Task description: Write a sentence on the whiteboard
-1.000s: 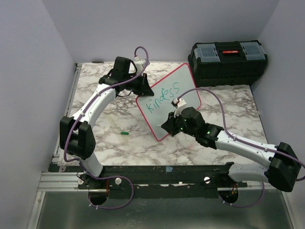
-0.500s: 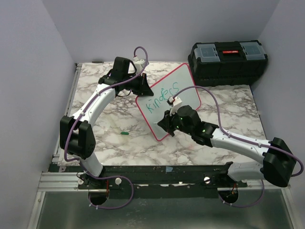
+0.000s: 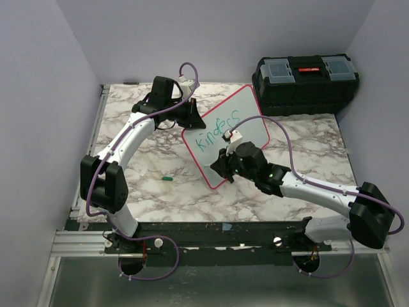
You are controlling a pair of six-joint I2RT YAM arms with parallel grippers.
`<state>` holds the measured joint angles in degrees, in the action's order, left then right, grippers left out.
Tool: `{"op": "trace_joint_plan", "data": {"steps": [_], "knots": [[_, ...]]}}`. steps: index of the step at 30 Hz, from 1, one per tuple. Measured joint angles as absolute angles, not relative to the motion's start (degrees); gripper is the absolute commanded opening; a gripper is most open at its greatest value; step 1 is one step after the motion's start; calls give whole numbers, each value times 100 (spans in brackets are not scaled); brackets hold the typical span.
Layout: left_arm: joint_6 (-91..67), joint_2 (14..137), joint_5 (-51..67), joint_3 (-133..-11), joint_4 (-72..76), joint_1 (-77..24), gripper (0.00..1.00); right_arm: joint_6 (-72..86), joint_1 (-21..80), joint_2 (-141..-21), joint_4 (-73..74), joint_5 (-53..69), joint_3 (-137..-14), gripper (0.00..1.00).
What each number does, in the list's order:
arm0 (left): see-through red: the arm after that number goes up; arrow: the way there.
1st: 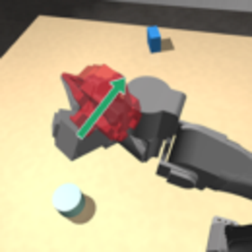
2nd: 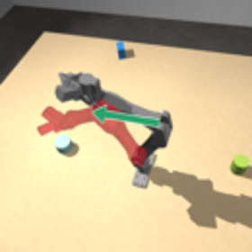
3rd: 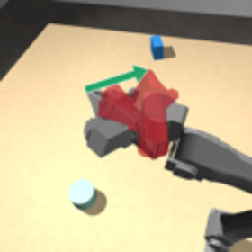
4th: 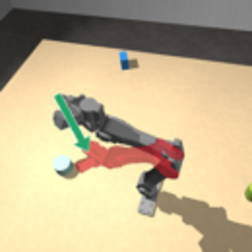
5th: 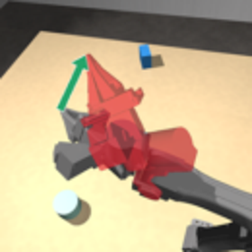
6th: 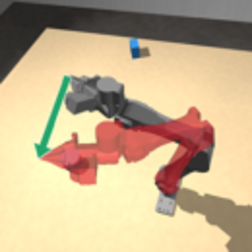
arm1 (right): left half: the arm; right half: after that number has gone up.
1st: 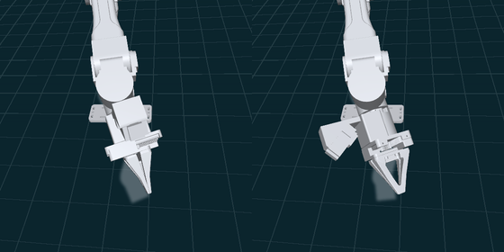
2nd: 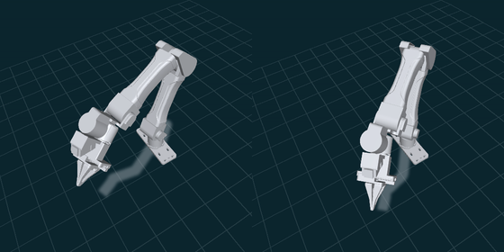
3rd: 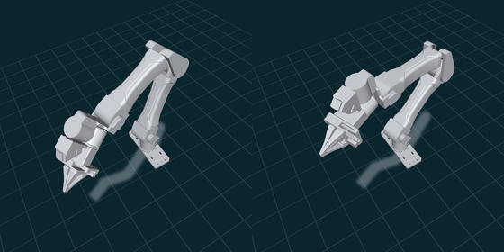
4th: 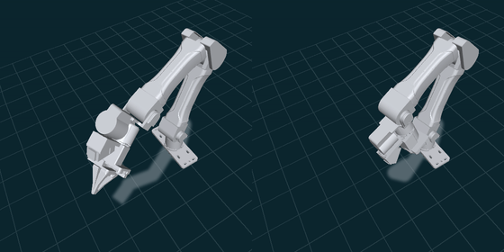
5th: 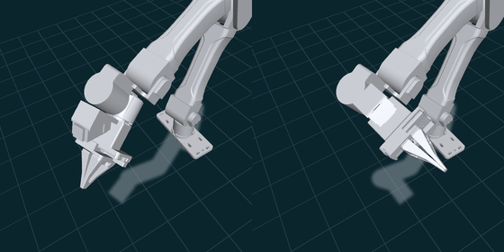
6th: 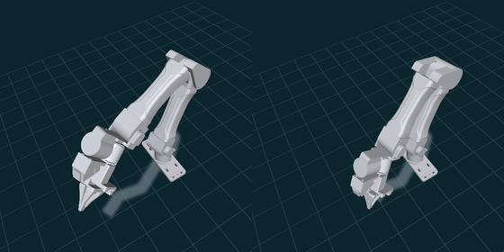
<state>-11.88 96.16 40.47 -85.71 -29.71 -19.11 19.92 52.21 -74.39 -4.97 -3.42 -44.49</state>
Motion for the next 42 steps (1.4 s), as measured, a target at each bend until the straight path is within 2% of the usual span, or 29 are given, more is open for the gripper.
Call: {"op": "trace_joint_plan", "data": {"steps": [18,42], "knots": [[-1190,9616,4080,-8536,-2919,-1883,0,2093,5321,-7408,-499,-443,-4132,1],[-1203,9616,4101,-8490,-2877,-1881,0,2038,5341,-7489,-377,-1304,-4641,1]]}}
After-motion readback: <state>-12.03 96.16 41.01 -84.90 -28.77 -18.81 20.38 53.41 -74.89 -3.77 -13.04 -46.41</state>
